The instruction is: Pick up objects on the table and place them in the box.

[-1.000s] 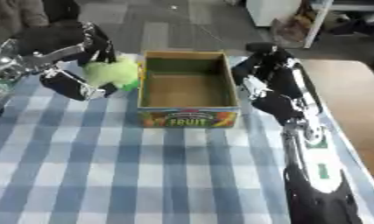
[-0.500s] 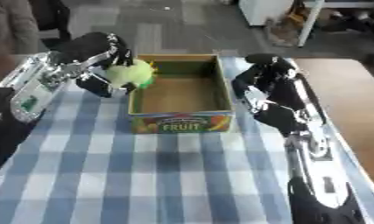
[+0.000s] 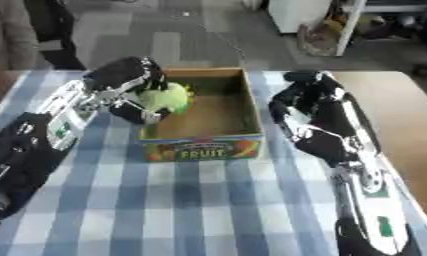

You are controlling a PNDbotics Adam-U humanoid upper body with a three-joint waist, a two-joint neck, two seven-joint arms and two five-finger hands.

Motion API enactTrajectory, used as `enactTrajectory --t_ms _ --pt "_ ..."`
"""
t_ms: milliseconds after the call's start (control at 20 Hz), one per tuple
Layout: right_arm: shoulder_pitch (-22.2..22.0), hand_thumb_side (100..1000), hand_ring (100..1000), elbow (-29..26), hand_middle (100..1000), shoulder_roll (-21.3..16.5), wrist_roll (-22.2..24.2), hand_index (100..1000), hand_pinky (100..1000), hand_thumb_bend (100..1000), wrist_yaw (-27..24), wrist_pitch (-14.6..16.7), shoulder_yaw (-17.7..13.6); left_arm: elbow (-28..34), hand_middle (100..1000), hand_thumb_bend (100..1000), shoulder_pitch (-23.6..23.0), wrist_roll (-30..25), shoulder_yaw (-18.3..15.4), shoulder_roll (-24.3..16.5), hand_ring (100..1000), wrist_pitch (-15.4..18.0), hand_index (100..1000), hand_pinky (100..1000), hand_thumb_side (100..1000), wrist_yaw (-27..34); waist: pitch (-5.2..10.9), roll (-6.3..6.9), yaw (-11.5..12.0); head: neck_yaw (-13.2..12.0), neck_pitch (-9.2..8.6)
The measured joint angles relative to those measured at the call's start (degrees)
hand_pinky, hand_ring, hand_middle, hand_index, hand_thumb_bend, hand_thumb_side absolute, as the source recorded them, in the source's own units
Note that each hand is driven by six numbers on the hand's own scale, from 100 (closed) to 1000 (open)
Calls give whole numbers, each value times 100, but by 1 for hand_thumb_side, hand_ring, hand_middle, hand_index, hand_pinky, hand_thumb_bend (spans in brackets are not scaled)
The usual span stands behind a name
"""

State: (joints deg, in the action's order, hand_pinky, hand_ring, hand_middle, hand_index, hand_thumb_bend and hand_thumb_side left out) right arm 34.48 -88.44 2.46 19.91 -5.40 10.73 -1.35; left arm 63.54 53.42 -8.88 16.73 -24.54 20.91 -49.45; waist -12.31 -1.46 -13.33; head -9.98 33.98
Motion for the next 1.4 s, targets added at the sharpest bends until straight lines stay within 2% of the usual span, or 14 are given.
enactTrajectory --t_ms 50,200,400,500,650,850,1150,1400 --pt "10 100 593 -3 469 2 0 711 592 346 0 0 0 1 382 273 3 3 22 32 294 23 513 236 174 0 -3 -1 -14 -8 -14" --pt "33 100 593 -18 469 34 0 711 592 346 0 0 0 2 401 256 3 -23 87 110 318 75 529 272 192 -27 -6 -4 -48 -44 -40" --pt "33 100 593 -28 469 36 0 711 592 346 0 1 0 -24 468 262 -34 -67 140 197 396 128 598 344 202 -153 -11 -4 -57 -51 -43" --pt "33 100 593 -29 469 37 0 711 592 346 0 1 0 -53 524 326 -75 -88 161 239 461 154 632 415 226 -195 -20 -5 -60 -51 -50" --pt "33 100 593 -30 469 37 0 711 591 345 0 1 0 -45 633 478 -104 -128 194 270 602 196 693 583 297 -276 -26 -4 -52 -50 -85" --pt "33 100 593 -30 469 37 0 711 591 345 0 0 -1 20 760 540 -175 -125 242 285 739 211 785 729 322 -525 -27 -5 -36 -49 -89" --pt "28 100 593 -30 469 37 -1 711 591 345 0 0 -3 205 773 474 -206 -53 243 279 747 134 795 734 267 -539 -23 -10 1 -45 -94" --pt "-24 100 593 -30 469 37 -11 711 591 344 0 -4 -35 673 688 326 -290 -63 234 125 667 -13 754 688 151 60 35 -55 110 4 -95"
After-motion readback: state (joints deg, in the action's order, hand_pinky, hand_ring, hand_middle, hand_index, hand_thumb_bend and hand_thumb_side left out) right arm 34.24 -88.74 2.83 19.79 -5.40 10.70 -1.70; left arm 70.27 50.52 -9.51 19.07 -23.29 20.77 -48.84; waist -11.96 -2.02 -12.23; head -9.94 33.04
